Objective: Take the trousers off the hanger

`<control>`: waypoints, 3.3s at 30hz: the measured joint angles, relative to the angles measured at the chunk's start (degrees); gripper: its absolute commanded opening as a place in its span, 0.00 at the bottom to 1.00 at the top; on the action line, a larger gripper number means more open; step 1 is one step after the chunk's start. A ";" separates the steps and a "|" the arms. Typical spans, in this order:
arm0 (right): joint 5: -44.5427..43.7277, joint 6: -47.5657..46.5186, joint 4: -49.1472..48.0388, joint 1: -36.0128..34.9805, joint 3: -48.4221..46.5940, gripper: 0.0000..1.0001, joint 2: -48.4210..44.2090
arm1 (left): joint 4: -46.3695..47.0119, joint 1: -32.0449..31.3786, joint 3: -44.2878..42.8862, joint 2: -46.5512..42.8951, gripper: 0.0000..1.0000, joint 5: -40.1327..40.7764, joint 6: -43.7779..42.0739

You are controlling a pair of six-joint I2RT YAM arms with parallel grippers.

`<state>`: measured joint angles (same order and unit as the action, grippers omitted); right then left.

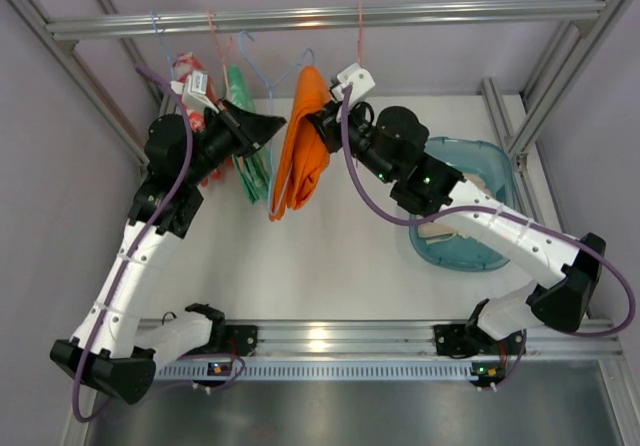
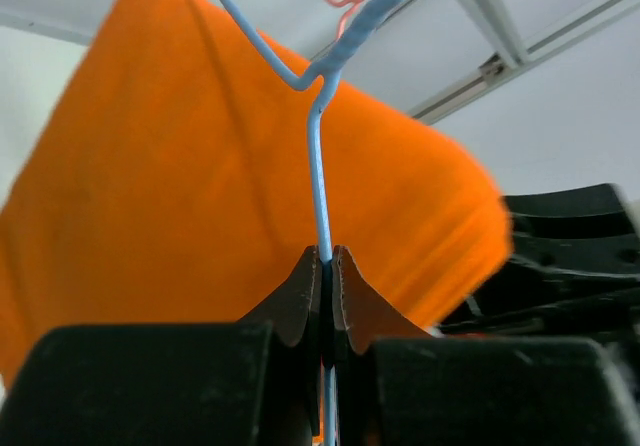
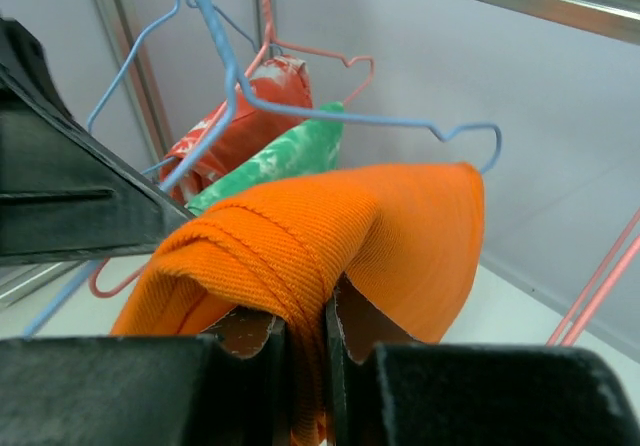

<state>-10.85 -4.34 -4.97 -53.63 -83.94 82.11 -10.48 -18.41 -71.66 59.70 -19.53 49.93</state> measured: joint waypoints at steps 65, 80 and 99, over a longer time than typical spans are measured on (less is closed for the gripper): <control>1.38 6.36 27.32 50.05 36.85 0.00 -63.87 | -5.16 -4.98 -0.85 4.55 0.00 3.80 -15.23; 6.45 11.41 6.47 50.05 41.88 0.15 -27.12 | -4.98 -4.98 -1.33 2.67 0.00 4.35 -19.80; 12.72 16.15 13.14 50.18 30.18 1.00 -20.35 | -4.02 -6.40 -20.96 18.03 0.00 4.85 -19.43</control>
<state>1.87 11.81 8.16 -3.44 -53.76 61.76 -14.50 -24.82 -92.62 77.73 -14.68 30.50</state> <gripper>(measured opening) 0.992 0.050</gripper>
